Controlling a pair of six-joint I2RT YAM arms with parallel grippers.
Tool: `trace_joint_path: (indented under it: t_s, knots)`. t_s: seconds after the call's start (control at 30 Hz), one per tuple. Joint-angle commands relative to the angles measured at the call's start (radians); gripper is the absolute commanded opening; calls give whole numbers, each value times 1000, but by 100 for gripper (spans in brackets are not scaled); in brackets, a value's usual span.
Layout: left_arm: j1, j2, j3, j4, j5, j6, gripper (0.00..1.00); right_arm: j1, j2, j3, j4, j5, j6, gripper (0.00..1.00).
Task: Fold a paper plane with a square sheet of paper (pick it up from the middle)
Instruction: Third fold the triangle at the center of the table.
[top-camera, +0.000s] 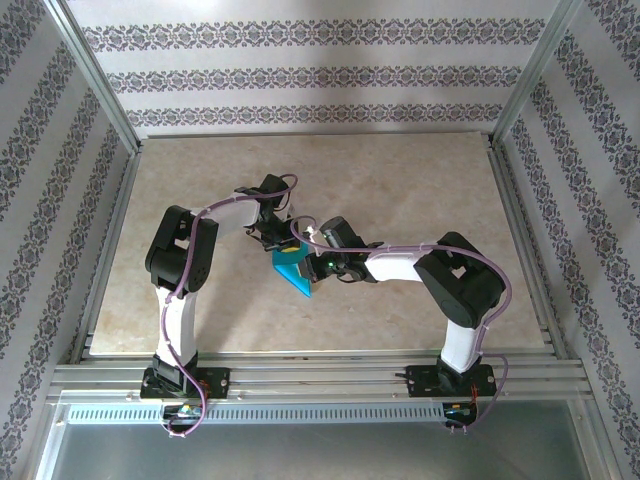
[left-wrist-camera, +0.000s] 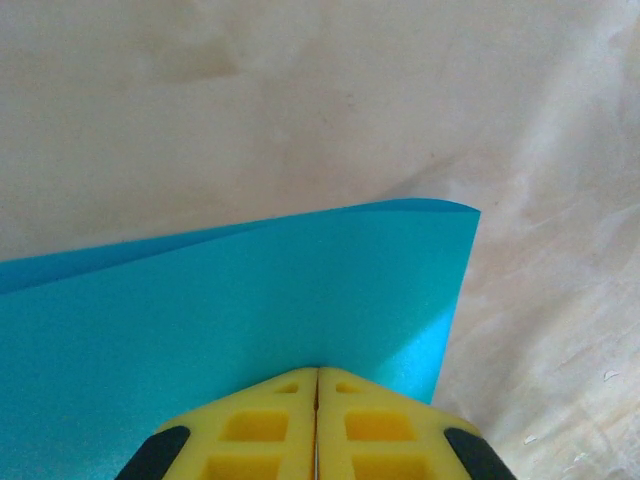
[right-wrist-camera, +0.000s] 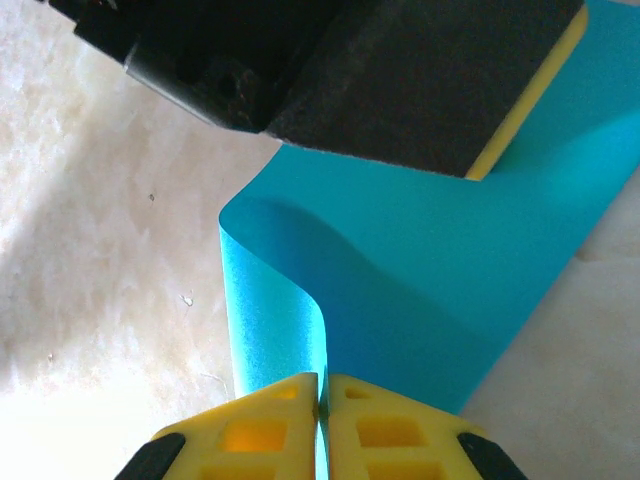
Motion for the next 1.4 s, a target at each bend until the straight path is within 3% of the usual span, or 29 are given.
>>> trace_joint_path:
  t_s: [0.0, 1.37]
  knots:
    - [-18, 37, -14, -43, -41, -8, 8, -12, 14, -2, -5, -15, 23, 12]
    - [-17, 36, -19, -42, -39, -7, 7, -17, 72, 42, -114, 58, 26, 10]
